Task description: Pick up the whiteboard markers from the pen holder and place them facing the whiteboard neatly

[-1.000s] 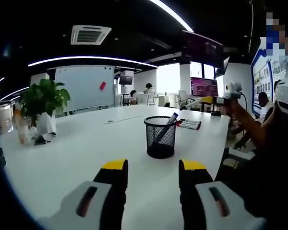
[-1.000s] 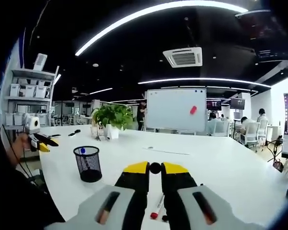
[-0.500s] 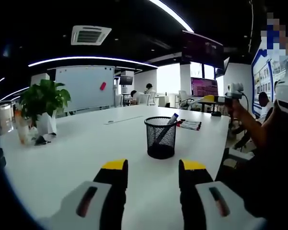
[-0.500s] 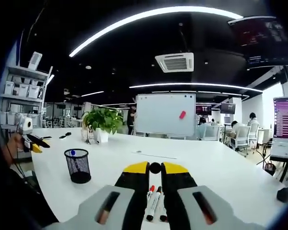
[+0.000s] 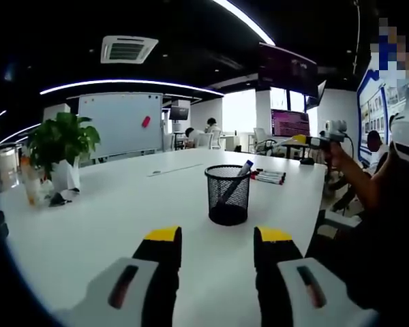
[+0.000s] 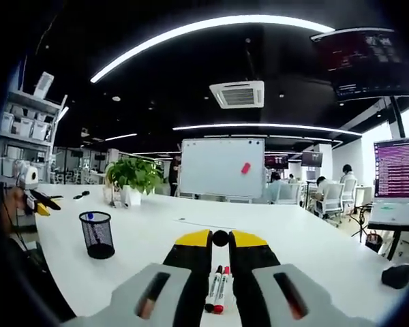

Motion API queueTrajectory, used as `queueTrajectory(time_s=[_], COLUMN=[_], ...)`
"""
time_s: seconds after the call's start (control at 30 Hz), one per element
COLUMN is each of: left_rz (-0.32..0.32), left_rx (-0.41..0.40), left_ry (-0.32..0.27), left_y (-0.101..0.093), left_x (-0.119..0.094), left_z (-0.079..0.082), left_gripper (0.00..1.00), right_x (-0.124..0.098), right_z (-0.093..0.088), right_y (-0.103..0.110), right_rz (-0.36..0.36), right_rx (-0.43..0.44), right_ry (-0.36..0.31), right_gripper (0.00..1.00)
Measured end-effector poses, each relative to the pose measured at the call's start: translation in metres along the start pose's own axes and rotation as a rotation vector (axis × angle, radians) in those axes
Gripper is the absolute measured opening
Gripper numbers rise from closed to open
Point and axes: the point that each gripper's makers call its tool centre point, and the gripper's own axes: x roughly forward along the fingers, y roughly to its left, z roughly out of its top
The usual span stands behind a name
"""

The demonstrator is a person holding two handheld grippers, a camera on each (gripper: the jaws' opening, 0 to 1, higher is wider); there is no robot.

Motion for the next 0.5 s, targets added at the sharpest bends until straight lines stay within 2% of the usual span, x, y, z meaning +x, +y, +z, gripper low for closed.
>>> queueTrajectory(time_s=[0.27, 0.43, 0.5], left_rz=[0.0, 0.003, 0.003], left_rx=[0.001, 0.001, 0.003], left_ry=[-0.001, 0.0, -0.003], left_y=[0.0, 0.0, 0.0], left_x=[0.0, 0.0, 0.0], left_z=[0.0, 0.0, 0.001], left_gripper=[0.44, 0.44, 0.44], right_x=[-0.004, -0.006, -0.007], right_z=[-0.008, -0.019, -0.025], right_y=[-0.022, -0.036, -0.039], right_rz=[-0.062, -0.129, -0.135], right_rx=[0.027, 0.032, 0.041], right_ry=[-0.01, 0.009, 0.025], right_gripper=[0.13, 0.13, 0.13])
